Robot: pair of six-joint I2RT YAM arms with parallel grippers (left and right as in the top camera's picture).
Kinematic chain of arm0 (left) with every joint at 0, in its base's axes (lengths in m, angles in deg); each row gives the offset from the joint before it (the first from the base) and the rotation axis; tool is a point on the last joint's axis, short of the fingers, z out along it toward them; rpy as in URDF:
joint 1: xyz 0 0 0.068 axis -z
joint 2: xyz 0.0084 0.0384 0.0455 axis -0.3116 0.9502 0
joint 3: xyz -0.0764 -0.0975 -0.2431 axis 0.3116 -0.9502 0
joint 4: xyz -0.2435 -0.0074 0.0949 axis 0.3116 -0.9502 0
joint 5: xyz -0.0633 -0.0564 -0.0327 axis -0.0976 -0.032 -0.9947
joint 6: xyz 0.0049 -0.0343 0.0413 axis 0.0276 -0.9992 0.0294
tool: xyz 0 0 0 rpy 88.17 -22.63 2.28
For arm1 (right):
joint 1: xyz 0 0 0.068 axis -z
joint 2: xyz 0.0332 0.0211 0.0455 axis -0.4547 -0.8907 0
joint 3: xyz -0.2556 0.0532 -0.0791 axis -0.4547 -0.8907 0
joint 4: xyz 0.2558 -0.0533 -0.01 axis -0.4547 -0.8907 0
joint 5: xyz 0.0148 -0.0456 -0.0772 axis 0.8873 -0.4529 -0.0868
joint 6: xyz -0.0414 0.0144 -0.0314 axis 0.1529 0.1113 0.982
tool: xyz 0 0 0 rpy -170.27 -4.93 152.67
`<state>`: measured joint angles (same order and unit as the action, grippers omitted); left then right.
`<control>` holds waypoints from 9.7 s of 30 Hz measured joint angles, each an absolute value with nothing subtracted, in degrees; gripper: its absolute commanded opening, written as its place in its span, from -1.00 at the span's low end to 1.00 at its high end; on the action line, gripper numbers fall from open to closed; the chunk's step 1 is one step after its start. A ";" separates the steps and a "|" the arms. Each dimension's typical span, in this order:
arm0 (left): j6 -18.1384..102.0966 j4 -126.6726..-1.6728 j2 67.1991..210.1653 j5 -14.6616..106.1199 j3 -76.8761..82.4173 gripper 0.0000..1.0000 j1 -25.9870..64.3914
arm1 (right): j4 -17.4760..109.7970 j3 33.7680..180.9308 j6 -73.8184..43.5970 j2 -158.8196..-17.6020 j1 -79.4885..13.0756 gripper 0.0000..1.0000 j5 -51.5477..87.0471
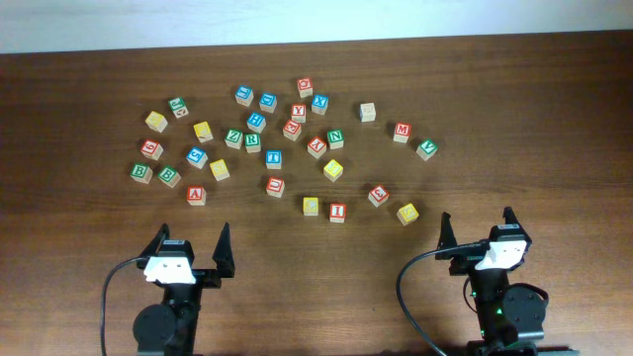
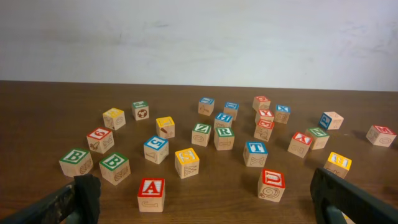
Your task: Spell out ICRA
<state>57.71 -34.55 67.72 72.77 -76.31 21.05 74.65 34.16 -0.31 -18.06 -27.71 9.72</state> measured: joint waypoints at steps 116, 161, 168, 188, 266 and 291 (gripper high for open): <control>28.85 -92.84 173.42 62.89 15.36 0.98 54.80 | 74.63 34.14 -0.31 -18.08 -27.71 0.96 9.52; 24.31 -87.46 180.09 79.65 15.36 0.43 64.22 | 74.63 34.14 -0.34 -18.08 -27.71 0.97 9.52; 24.13 -85.82 180.48 80.09 14.57 0.48 64.11 | 74.63 34.14 -0.31 -18.08 -27.71 0.97 9.52; 24.13 -84.10 189.71 76.55 13.94 -0.19 61.68 | 74.63 34.14 -0.31 -18.08 -27.71 0.97 9.52; 31.41 -94.15 158.80 69.01 -8.46 -0.58 40.44 | 74.63 34.14 -0.31 -18.13 -27.71 0.97 9.52; 35.37 -78.96 171.96 73.38 -14.71 -0.37 44.57 | 74.63 34.14 -0.31 -18.13 -27.71 0.97 9.52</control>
<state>35.37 -78.96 171.96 73.38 -14.71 44.57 74.63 34.14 -0.31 -18.13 -27.71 9.52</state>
